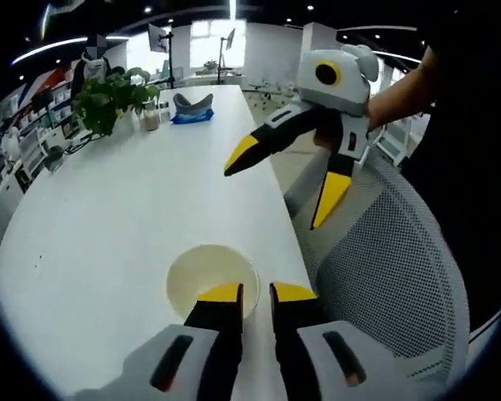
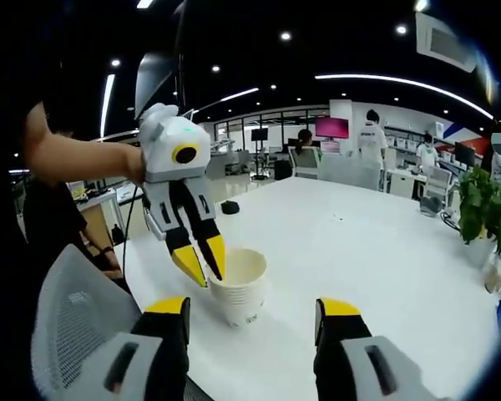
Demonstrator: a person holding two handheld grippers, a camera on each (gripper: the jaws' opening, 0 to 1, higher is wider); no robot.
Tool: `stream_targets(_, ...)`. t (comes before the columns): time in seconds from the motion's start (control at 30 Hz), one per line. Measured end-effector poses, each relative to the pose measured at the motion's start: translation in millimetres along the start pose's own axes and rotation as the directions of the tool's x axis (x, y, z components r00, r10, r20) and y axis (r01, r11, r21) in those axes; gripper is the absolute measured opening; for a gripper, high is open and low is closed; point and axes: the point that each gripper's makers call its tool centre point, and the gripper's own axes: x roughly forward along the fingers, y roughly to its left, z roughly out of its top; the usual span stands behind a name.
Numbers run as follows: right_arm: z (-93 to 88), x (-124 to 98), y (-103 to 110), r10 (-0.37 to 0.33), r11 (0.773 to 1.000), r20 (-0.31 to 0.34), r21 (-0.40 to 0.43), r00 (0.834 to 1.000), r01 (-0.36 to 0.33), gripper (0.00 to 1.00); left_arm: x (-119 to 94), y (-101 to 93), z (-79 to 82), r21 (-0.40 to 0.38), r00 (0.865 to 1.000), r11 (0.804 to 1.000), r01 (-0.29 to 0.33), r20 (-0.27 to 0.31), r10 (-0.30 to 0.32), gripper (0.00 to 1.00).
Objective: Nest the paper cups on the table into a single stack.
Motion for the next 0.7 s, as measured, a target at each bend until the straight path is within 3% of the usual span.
stream_targets(0.17, 0.3, 1, -1, 0.003, 1.000, 0.002, -0.002, 1.000, -0.003, 0.60, -16, 9.7, 8.0, -0.017, 0.994, 0.996, -0.091, 0.064, 0.092, 0.21)
stream_targets(0.4, 3.1, 4, 1, 0.012, 1.000, 0.012, -0.009, 1.000, -0.011, 0.61, -34, 29.1, 12.2, -0.064, 0.956, 0.969, -0.239, 0.161, 0.247, 0.37)
stream_targets(0.53, 5.5, 8, 2, 0.023, 0.999, 0.009, -0.031, 1.000, -0.022, 0.61, -40, 33.1, 6.7, -0.085, 0.939, 0.955, -0.284, 0.179, 0.295, 0.49)
stream_targets(0.7, 9.3, 12, 2, 0.029, 0.999, 0.011, -0.038, 1.000, -0.029, 0.61, -40, 36.6, -6.7, -0.124, 0.926, 0.938, -0.324, 0.161, 0.341, 0.59)
